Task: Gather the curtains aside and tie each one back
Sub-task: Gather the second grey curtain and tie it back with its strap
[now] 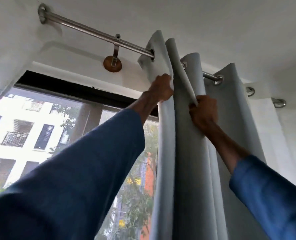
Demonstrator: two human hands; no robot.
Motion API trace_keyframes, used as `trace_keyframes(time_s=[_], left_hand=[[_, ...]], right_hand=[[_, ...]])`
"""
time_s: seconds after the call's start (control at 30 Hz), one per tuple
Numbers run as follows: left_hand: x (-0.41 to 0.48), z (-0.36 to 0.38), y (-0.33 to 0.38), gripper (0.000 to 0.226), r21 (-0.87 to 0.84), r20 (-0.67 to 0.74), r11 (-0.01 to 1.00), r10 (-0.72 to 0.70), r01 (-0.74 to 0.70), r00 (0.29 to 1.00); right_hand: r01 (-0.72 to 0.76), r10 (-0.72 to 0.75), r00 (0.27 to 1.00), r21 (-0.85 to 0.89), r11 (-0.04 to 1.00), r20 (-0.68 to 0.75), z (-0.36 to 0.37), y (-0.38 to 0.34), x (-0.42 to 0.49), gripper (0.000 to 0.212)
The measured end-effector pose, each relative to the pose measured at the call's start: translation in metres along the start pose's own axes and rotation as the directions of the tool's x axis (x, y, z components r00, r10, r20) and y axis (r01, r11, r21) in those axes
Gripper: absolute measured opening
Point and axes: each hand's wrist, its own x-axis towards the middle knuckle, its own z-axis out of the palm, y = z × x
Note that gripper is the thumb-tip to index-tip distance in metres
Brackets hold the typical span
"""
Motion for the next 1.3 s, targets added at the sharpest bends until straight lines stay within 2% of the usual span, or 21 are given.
trace_keyframes(time_s=[0.13,0.23,0.3,0.37,0.47,0.57,0.67,0.73,0.83,0.97,1.03,1.13,1.2,1.23,1.3], left_hand=[[-0.020,-0.002,-0.029,0.047,0.048,-0.058,0.998,-0.031,0.034,0.998],[-0.047,-0.012,-0.056,0.049,0.063,-0.064,0.996,-0.065,0.069,0.996],[-0.065,-0.023,-0.074,0.047,0.123,-0.096,0.986,-0.101,0.113,0.990],[-0.078,-0.036,-0.088,0.042,0.170,-0.133,0.973,-0.132,0.154,0.982],[-0.088,-0.056,-0.108,0.036,0.226,-0.143,0.959,-0.138,0.169,0.980],[-0.092,-0.068,-0.121,0.036,0.263,-0.142,0.955,-0.102,0.137,0.985],[-0.092,-0.072,-0.123,0.032,0.195,-0.123,0.979,-0.033,0.056,0.992],[-0.094,-0.071,-0.120,0.020,0.137,-0.089,0.990,-0.021,0.033,0.996],[-0.107,-0.061,-0.112,0.025,0.025,-0.091,1.000,0.001,0.001,0.996],[-0.138,-0.037,-0.095,0.037,-0.091,-0.066,0.995,0.043,-0.049,0.997],[-0.158,-0.027,-0.083,0.043,-0.137,-0.067,0.988,0.063,-0.072,0.996],[-0.191,-0.013,-0.068,0.036,-0.202,-0.033,0.974,0.099,-0.104,0.995],[-0.209,-0.003,-0.060,0.022,-0.233,0.005,0.965,0.121,-0.117,0.993],[-0.215,0.001,-0.057,0.021,-0.242,0.011,0.964,0.118,-0.112,0.993],[-0.222,0.011,-0.058,0.034,-0.256,-0.004,0.963,0.087,-0.085,0.996]], right_hand=[[-0.018,0.019,1.000,0.047,0.999,-0.022,0.005,-0.014,-0.011,0.034],[-0.029,0.028,0.999,0.036,0.999,0.024,0.023,-0.030,-0.031,0.035],[0.034,-0.039,0.995,0.052,0.998,0.095,0.040,-0.042,-0.044,0.040],[0.134,-0.140,0.981,0.053,0.990,0.136,0.056,-0.059,-0.055,0.035],[0.217,-0.222,0.972,0.068,0.974,0.083,0.065,-0.097,-0.071,0.008],[0.282,-0.282,0.959,0.129,0.951,-0.023,0.064,-0.131,-0.079,0.021],[0.358,-0.357,0.933,0.127,0.925,-0.037,0.067,-0.160,-0.086,0.023],[0.375,-0.373,0.927,0.112,0.920,-0.041,0.068,-0.166,-0.092,0.029],[0.373,-0.373,0.928,0.055,0.926,0.000,0.069,-0.144,-0.102,0.020],[0.315,-0.318,0.945,0.051,0.948,0.073,0.059,-0.110,-0.124,0.025],[0.319,-0.325,0.933,0.062,0.946,0.157,0.053,-0.098,-0.135,0.024],[0.226,-0.243,0.949,0.103,0.969,0.200,0.037,-0.080,-0.155,0.018],[0.161,-0.186,0.958,0.125,0.979,0.217,0.029,-0.071,-0.171,0.027],[0.117,-0.146,0.962,0.136,0.984,0.232,0.028,-0.067,-0.177,0.030],[0.151,-0.166,0.949,0.076,0.986,0.269,0.026,-0.062,-0.191,0.025]])
